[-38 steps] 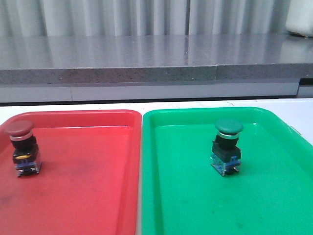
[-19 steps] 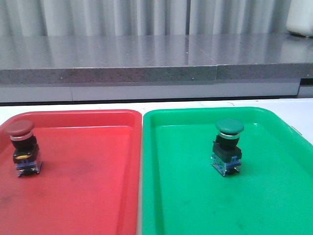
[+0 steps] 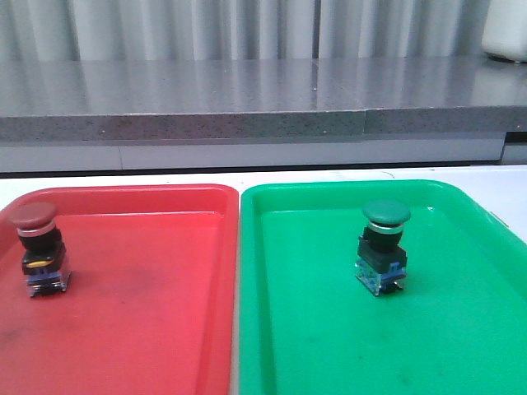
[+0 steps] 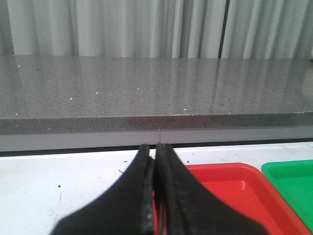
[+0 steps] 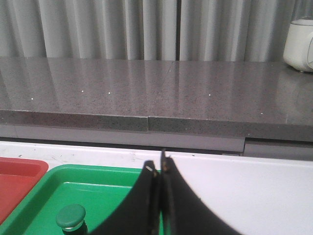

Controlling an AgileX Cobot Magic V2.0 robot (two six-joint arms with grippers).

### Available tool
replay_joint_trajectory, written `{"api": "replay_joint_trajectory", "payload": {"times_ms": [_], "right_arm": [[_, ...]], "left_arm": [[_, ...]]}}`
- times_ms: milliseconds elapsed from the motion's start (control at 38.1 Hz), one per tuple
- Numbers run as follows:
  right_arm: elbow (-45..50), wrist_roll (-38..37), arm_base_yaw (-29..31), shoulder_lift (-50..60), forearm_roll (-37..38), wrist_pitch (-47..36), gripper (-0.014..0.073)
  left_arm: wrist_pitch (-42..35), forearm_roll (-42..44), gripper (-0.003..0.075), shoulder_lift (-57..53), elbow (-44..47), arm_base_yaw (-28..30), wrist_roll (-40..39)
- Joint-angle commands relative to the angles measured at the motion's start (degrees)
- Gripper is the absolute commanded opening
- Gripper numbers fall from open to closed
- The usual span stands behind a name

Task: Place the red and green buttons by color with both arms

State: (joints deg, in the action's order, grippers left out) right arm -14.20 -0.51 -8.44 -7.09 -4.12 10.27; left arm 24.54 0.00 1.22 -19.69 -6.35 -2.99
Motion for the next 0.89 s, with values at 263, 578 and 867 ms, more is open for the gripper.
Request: {"api": "replay_joint_trajectory", "payload": {"times_ms": [263,578,867], "right_arm": [[-1.46,0.51,0.32,-0.44,0.54,-4.92,-0.0039],[-1.46,0.51,0.32,-0.44,0.54,-4.8,-0.0039],[-1.46,0.51,0.32,-0.44,0.54,-4.79,-0.0039]], "left_arm": [[-5.2,0.0,-0.002,0.63,-1.21,0.03,-0.6],[-11.85,-1.03,-0.002,-2.54,10.47,5.54,-0.6],[-22.02,-4.03,-0.002,-2.54,21.19,8.74,-0.6]]}}
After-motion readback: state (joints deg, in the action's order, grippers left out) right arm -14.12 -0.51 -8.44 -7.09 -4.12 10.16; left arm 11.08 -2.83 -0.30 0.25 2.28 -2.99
